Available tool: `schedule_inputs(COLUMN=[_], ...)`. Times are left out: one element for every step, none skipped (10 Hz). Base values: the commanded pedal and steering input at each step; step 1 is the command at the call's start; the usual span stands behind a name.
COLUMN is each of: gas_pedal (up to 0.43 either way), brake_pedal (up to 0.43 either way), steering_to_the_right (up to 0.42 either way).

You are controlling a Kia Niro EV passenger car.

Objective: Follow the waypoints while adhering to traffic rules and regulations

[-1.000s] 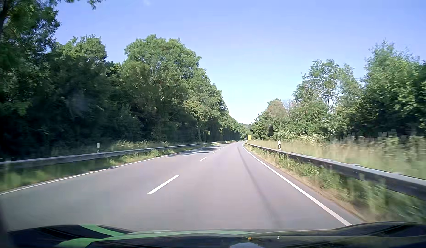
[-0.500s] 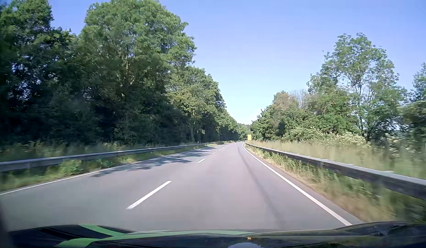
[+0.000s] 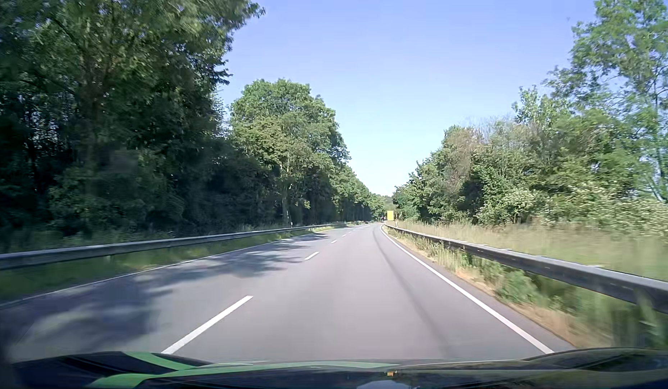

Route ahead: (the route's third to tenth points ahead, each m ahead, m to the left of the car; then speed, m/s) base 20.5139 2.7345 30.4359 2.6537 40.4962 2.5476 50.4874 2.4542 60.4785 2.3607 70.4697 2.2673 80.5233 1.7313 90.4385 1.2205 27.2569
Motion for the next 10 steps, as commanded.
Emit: schedule_inputs(gas_pedal=[0.240,0.248,0.248,0.260,0.260,0.260,0.268,0.268,0.260,0.260], brake_pedal=[0.000,0.000,0.000,0.000,0.000,0.000,0.000,0.000,0.000,0.000], steering_to_the_right=[0.003,0.003,0.002,0.003,0.003,0.003,0.002,0.003,0.003,0.003])
